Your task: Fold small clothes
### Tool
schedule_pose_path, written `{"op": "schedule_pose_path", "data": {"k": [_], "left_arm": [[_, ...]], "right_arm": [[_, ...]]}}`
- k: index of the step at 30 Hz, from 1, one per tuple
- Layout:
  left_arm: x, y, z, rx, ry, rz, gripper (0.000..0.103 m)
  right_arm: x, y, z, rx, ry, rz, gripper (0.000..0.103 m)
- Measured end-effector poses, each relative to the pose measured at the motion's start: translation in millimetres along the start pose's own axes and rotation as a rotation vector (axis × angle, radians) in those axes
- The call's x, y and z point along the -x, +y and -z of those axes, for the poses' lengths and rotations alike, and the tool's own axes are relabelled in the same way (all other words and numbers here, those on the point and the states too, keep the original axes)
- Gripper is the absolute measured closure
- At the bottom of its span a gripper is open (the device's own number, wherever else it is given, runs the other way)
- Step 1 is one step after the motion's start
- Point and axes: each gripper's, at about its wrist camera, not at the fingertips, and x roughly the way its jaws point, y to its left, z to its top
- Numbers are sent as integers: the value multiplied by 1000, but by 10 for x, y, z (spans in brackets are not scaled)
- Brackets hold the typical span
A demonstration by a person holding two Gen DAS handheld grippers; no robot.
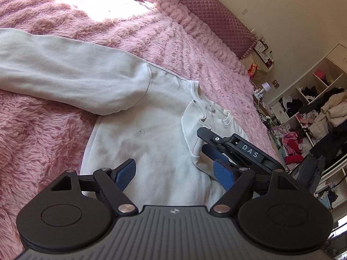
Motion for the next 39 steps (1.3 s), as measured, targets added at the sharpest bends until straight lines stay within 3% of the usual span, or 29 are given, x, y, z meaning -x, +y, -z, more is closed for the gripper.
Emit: {"op": "schedule_pose_path", "data": {"k": [2, 4, 7, 11, 15, 21, 24, 26, 27, 28, 29, 32, 36, 39], "left_arm": [[-119, -31, 64, 1, 11, 18, 9], [-249, -86, 86, 9, 15, 40, 9], [-478, -202, 128, 4, 26, 51, 9], [-737, -200, 217, 72, 32, 73, 9], [-954, -118, 299, 170, 46, 49, 9], [-1084, -65, 263, 248, -70, 20, 9], [-1090, -106, 195, 241, -118, 60, 9], [-1082, -135, 158, 215, -136, 72, 29], [-1057, -170, 146, 188, -160, 46, 62], [-1040, -193, 129, 164, -166, 17, 87], [-1013, -206, 117, 144, -176, 4, 93], [-790, -265, 92, 81, -262, 60, 96], [-402, -308, 47, -20, -412, 56, 96], [-349, -155, -58, 5, -407, 21, 96]], "right_arm": [[303, -108, -174, -1, -54, -36, 50], [586, -180, -270, 30, -96, -17, 47], [981, -307, -413, 107, -140, 76, 47], [1316, -579, -426, 241, -144, 281, 47], [1558, -906, -382, 184, -123, 334, 47], [1666, -1136, -286, 121, -122, 360, 45], [1637, -1154, -262, 114, -111, 370, 44], [1610, -1154, -260, 105, -106, 378, 42], [1589, -1162, -267, 98, -103, 380, 41], [1563, -1162, -277, 91, -101, 382, 41], [1559, -1164, -273, 80, -100, 386, 40], [1521, -1149, -271, 71, -96, 389, 40], [1464, -1099, -279, 96, -101, 399, 39], [1418, -1081, -279, 108, -101, 406, 37]]}}
